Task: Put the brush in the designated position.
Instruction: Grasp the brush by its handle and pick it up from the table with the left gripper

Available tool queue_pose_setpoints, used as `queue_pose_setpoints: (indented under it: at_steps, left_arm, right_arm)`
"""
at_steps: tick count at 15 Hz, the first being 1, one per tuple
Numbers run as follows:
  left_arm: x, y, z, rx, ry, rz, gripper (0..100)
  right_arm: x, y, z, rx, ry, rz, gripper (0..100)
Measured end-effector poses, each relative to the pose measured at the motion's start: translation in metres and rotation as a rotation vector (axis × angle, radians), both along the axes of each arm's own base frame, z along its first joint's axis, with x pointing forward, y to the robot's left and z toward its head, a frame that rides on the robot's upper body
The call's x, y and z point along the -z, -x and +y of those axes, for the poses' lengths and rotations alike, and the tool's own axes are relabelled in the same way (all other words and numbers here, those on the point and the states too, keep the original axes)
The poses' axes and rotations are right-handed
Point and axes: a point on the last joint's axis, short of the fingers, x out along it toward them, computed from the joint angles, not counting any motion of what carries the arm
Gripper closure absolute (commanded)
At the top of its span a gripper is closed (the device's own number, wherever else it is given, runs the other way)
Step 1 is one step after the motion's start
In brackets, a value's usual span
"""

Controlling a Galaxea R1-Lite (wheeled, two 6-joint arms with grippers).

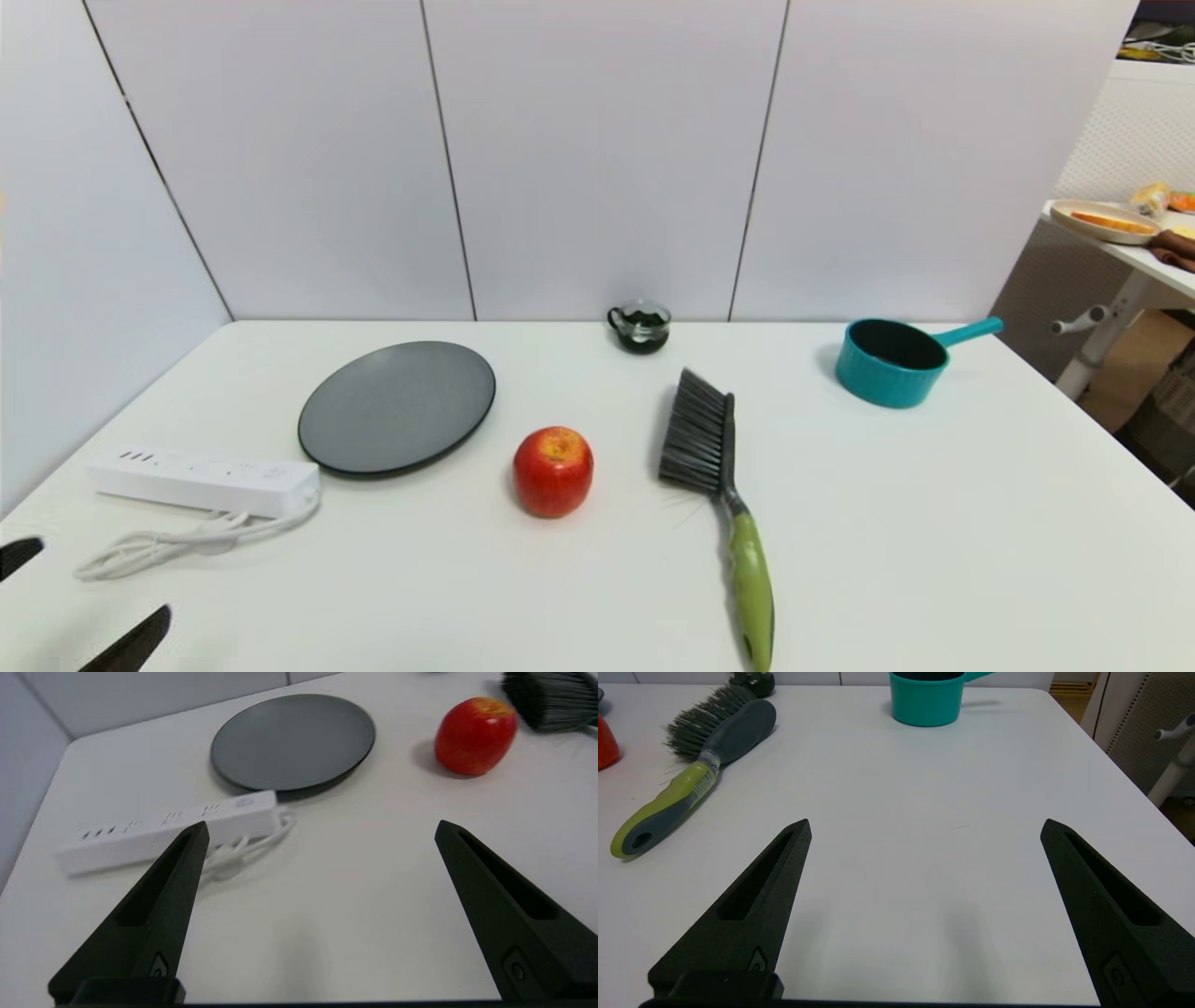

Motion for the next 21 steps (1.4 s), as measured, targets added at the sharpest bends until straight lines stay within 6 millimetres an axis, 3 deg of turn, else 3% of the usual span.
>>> queue_pose_setpoints:
  at_steps: [4,9,12,15,21]
  left_arm:
    - [-0.052,-0.066,-0.05,0.344,-0.091,0.049,0]
    - [-0.061,-0.128,-0.149,0.57,-0.15,0.077,0]
    - [-0.06,-0.143,-0.208,0.51,-0.145,0.093,0]
    - [-0.046,-0.147,-0.25,0.435,-0.05,0.197,0]
    - [-0.019,-0.163,-0.299,0.274,0.066,0.36,0]
  right_arm:
    - [0.0,0.0,0.0,0.0,0.0,0.0,0]
    - [0.0,0.0,0.0,0.0,0.0,0.0,0]
    - [0.0,0.0,0.0,0.0,0.0,0.0,0]
    - [0.0,0.0,0.0,0.0,0.0,0.0,0]
    - [0.0,0.0,0.0,0.0,0.0,0.0,0]
